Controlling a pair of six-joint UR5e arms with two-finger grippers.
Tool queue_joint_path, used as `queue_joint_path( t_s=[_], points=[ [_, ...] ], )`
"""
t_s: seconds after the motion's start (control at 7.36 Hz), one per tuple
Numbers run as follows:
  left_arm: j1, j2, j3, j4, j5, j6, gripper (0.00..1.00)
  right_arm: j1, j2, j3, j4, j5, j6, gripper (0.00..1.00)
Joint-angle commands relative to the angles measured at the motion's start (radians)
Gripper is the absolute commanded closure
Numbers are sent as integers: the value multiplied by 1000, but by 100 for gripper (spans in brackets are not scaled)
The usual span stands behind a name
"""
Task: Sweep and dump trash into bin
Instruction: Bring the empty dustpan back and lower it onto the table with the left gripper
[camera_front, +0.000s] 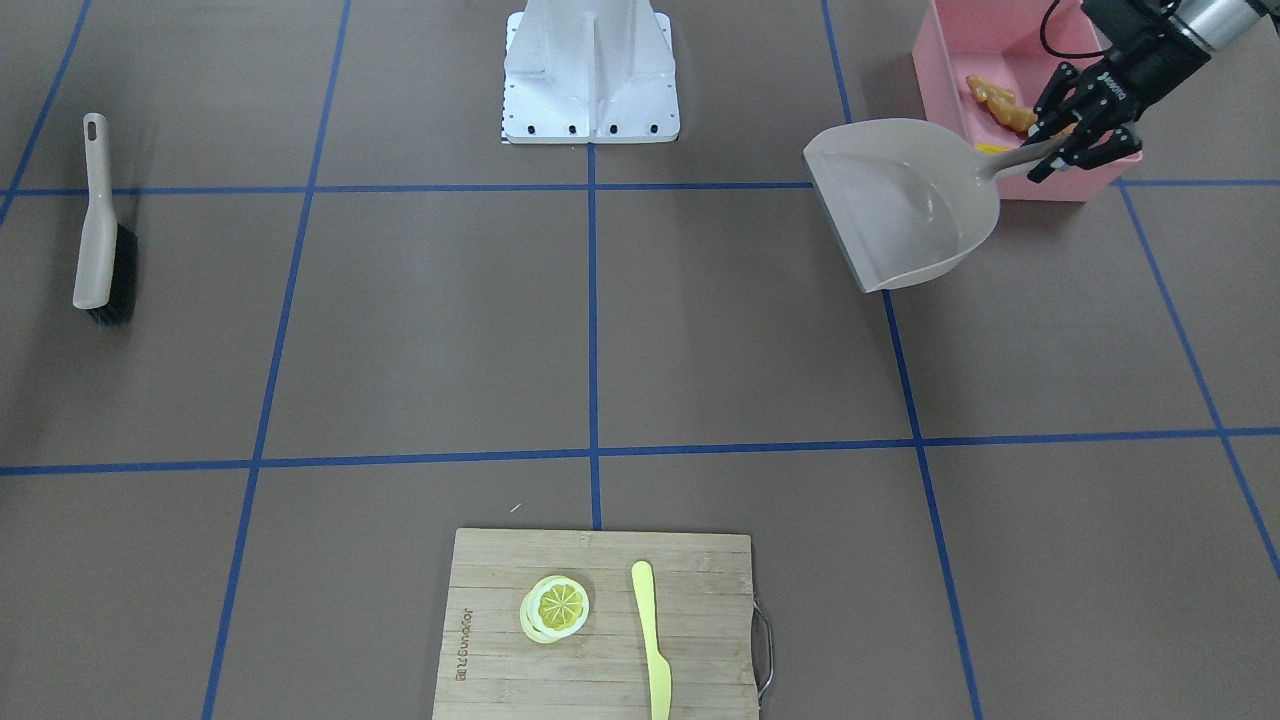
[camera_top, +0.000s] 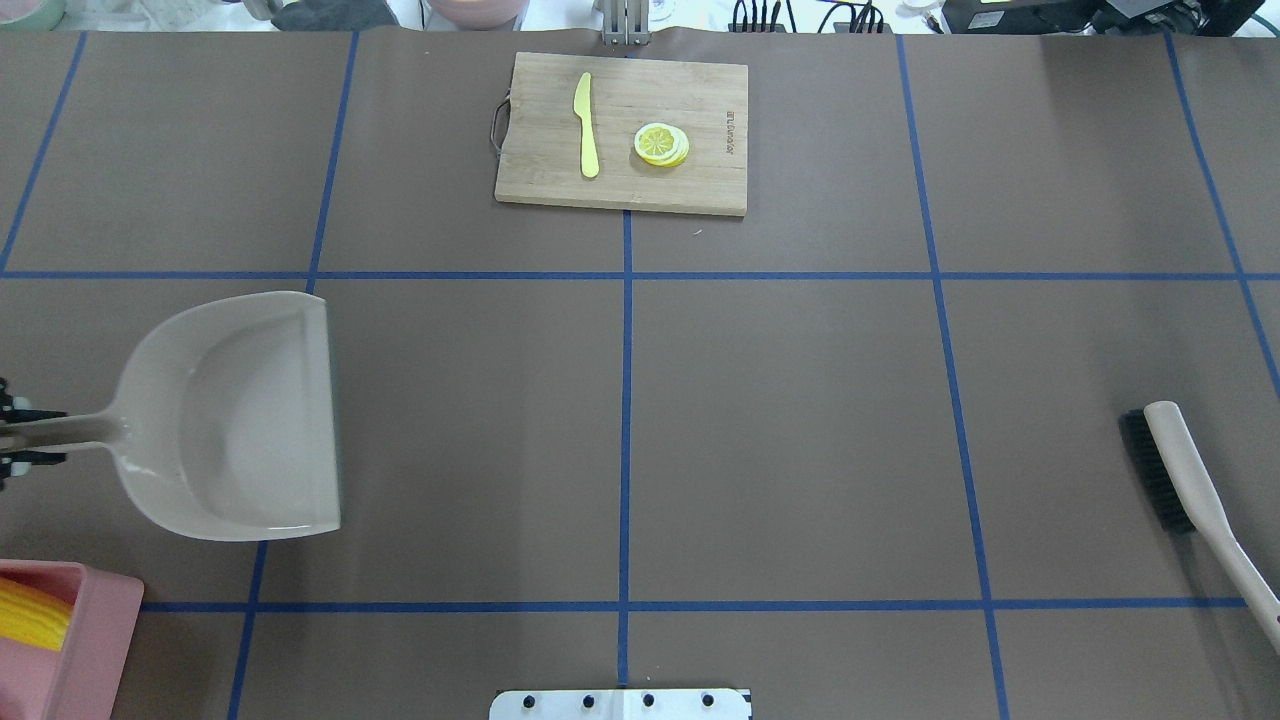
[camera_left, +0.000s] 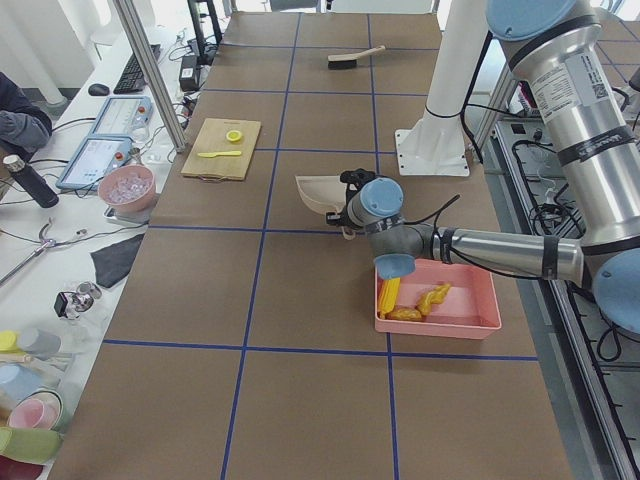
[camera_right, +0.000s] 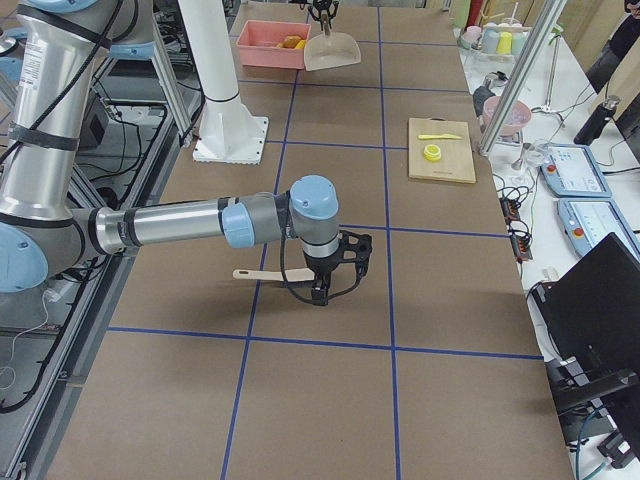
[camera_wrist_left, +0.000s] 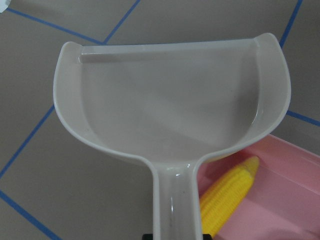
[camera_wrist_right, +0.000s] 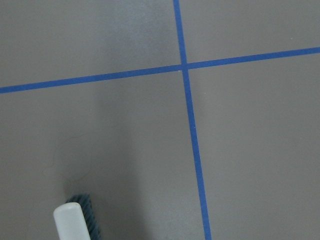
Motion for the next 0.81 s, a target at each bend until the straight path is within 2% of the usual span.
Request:
queue_joint_path(
  t_s=[0.0,0.14,0.27,0.41,0.68],
  points=[
    [104,-258,67,162,8,6,88,45,64,-102,1,4,-81,0],
    [118,-361,151,174,25,39,88,45,66,-141,0,-1,-181,0],
    [122,-427,189,244,32,82,88,45,75,-135,-2,-4,-177,0],
    [122,-464,214,301,34,128,88,45,85,-147,-7,-6,-177,0],
    [122,-564,321,309,28,126,88,45,79,-149,0,-2,-179,0]
  ],
)
